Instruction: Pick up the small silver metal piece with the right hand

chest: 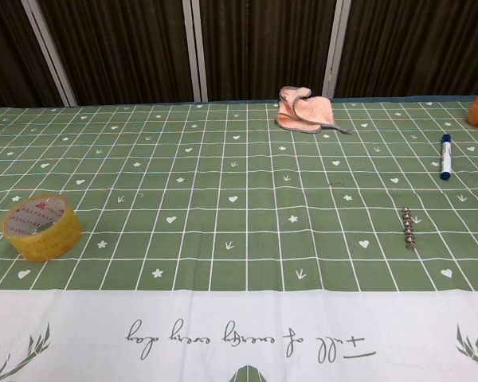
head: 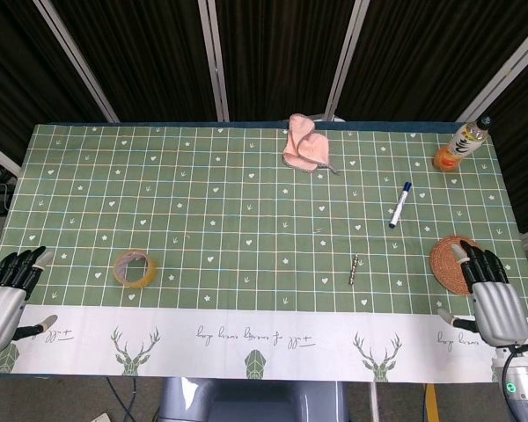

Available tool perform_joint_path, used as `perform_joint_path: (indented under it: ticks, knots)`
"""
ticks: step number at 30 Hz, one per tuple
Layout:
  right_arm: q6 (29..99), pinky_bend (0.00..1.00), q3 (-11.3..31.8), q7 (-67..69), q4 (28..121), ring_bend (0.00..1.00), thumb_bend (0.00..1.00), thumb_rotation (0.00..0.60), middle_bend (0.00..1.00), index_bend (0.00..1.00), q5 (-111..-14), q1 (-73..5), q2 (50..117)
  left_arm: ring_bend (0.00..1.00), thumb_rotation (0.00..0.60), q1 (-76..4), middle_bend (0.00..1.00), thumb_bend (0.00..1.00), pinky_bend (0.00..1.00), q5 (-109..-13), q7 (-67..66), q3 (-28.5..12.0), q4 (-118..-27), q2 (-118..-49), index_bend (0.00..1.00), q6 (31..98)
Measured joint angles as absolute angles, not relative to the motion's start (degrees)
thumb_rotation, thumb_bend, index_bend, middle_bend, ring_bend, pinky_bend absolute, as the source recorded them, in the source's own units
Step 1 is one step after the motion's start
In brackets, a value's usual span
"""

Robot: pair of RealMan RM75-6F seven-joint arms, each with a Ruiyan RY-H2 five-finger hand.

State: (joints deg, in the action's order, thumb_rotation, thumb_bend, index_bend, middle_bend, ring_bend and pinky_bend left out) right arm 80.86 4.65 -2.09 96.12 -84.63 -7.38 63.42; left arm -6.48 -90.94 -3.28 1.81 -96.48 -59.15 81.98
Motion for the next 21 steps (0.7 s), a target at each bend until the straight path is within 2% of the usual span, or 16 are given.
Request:
perform_joint_path:
  ticks: [7,21]
  knots:
    - [77.43,0.0,7.53,-5.21,98.86,0.0,0.03,0.6,0.0,0.0,-78.12,-10.07,66.37,0.0,0.6,-6.41,0.0,0.1,0.0,-90.67,-3.15,1.75,-96.59,-59.09,0.0,82.03]
    - [73.63,0.0,13.65,-14.33,97.52,0.0,0.03,0.6,0.0,0.0,-61.78,-16.33,79.99,0.0,0.6,-6.52,0.0,0.11,0.0,-90.0,-2.2,1.53,-96.17,-59.09,0.0,81.7]
